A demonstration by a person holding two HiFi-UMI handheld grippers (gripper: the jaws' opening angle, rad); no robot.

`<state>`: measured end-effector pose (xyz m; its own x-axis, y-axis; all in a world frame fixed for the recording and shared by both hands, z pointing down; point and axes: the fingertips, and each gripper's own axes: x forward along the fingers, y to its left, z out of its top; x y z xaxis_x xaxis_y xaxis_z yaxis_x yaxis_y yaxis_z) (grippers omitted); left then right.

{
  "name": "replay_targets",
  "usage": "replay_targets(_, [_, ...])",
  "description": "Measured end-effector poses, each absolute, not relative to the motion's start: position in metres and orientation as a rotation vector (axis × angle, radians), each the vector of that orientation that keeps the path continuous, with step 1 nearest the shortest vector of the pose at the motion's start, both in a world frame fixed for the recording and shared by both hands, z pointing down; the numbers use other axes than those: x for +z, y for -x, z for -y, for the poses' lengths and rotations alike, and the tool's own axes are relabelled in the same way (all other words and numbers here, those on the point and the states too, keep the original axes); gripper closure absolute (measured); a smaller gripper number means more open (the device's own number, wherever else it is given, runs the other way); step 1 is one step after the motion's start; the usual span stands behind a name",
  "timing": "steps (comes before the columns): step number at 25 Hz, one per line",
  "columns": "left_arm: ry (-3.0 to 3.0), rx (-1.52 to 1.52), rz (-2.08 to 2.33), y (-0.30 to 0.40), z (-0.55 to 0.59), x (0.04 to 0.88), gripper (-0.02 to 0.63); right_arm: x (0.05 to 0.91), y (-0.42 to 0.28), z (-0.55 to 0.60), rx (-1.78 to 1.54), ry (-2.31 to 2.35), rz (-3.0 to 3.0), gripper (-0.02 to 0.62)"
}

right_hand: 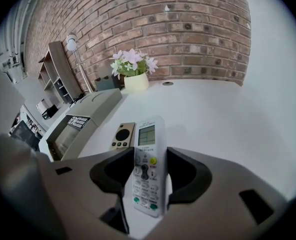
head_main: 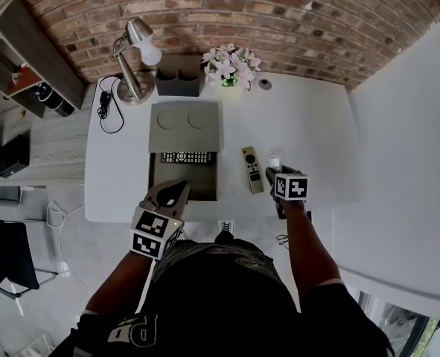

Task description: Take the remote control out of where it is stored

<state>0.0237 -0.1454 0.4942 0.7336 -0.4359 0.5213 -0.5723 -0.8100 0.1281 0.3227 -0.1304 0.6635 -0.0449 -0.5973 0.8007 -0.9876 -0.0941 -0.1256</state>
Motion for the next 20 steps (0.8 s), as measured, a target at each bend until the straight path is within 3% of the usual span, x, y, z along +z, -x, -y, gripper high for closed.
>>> replay_targets(20, [-2.613,0.699,0.877,-0.010,0.153,0.495,0.600,0.688,-0.325,0.147,1.031,-1.655,1.638,0.388])
